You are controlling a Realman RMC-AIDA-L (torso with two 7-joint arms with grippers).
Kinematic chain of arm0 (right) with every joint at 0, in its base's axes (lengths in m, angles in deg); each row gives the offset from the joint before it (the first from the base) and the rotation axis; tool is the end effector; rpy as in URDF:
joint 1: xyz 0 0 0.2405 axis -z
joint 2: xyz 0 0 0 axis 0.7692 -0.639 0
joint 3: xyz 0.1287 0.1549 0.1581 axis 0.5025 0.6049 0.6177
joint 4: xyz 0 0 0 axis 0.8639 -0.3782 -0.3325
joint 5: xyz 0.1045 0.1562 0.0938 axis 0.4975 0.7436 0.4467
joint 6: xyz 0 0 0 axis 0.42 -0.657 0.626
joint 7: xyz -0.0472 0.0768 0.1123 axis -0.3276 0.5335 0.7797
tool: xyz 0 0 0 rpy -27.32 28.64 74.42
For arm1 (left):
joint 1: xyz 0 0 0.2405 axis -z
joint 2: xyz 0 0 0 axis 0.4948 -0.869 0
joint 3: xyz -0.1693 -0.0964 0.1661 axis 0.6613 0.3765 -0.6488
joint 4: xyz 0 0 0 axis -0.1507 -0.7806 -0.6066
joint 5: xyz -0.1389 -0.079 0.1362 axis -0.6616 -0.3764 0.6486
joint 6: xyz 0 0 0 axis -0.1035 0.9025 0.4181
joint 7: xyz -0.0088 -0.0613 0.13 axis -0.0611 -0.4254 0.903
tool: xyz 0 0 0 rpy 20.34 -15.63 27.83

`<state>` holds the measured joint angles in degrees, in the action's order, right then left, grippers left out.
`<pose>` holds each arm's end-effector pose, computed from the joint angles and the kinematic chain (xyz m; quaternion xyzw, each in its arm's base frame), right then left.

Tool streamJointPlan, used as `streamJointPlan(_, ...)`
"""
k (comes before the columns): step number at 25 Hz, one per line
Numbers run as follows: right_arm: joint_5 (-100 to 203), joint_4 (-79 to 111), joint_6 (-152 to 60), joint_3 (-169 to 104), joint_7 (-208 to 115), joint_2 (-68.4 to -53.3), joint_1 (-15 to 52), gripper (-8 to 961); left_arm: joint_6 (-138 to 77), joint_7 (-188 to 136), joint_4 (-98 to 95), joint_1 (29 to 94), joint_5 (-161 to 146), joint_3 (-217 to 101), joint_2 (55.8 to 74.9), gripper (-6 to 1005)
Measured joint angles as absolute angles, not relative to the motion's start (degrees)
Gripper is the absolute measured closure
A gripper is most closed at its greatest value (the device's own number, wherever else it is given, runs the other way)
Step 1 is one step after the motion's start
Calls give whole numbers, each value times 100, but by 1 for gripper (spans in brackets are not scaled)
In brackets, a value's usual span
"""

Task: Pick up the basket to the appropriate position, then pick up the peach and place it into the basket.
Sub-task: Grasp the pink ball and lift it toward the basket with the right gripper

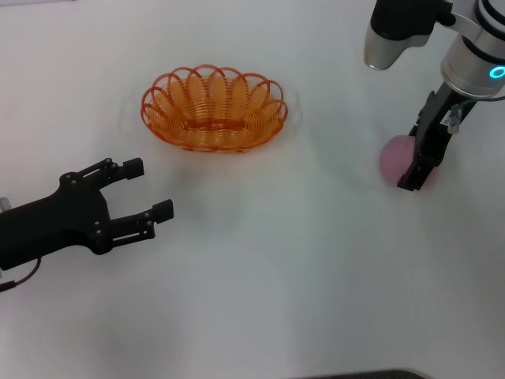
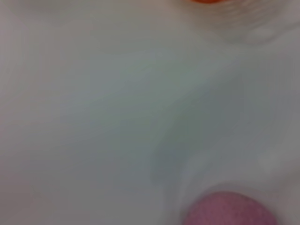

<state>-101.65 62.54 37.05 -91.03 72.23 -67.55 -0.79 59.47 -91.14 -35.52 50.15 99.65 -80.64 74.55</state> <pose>0.2145 0.3827 -0.0037 -0.9139 0.2068 -0.3404 0.0784 -0.2976 0.2560 -0.0212 -0.9153 -0.2233 -0.3021 0.1453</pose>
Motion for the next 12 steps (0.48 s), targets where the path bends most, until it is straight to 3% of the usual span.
streamJointPlan(12, -10165, 6279, 3699, -9118, 7196, -6754, -86, 69, 5909, -9114, -3525, 5043, 9965, -8049, 7455, 125)
